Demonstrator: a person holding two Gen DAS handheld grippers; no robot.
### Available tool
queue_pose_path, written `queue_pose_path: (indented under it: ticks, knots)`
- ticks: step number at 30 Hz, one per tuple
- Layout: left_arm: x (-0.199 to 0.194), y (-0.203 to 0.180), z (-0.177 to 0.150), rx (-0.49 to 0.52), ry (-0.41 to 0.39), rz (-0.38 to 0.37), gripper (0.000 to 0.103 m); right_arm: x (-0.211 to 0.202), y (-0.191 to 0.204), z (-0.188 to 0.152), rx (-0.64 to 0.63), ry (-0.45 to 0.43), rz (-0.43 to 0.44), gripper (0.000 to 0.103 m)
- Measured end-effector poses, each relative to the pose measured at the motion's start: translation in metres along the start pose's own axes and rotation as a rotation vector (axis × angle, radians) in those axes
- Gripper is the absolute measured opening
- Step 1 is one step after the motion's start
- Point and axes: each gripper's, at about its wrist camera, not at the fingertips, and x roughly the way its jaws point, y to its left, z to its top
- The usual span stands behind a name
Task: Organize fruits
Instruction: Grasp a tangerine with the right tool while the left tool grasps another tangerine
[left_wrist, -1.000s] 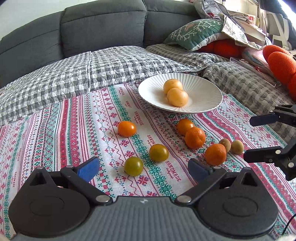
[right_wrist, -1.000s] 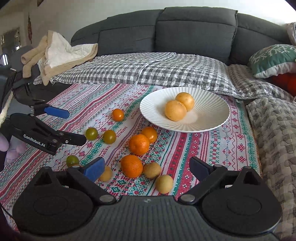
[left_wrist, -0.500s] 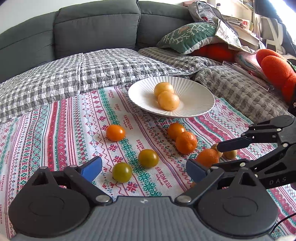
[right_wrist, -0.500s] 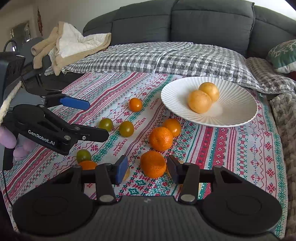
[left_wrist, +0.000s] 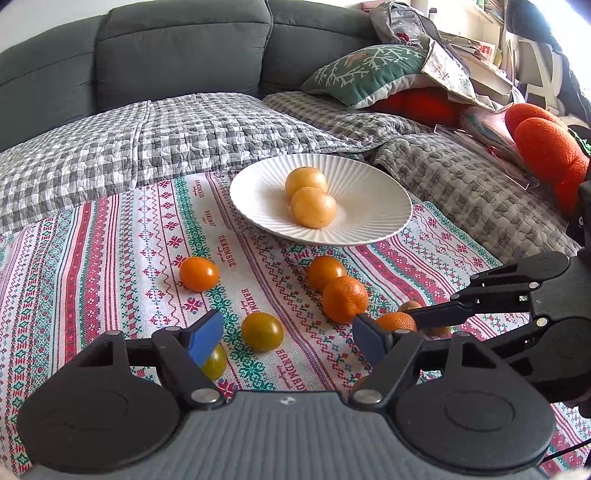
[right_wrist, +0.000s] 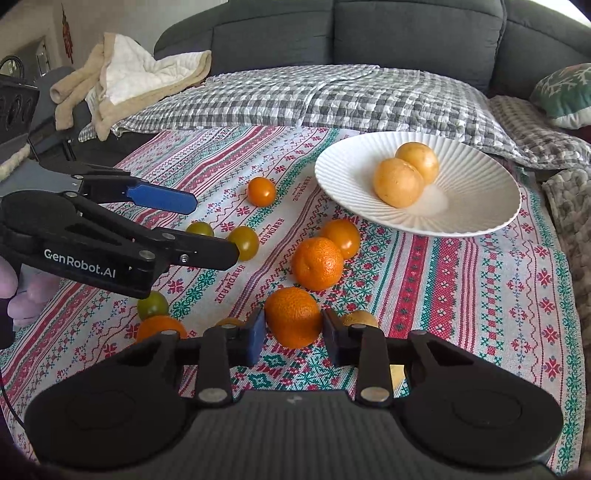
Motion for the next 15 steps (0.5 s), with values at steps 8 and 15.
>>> queue_pose_path:
  ticks: [8,15]
  knots:
    - [0.017,-0.017,0.007,0.022,0.024,-0.018,0.064,-0.019,-0.008,0.005,-0.004,-0.038,-0.014,0.03]
    - [0.034,-0.027,0.011,-0.001,0.065,-0.04,0.048,-0.035,-0.03,0.003,0.03,-0.062,-0.074,0.03]
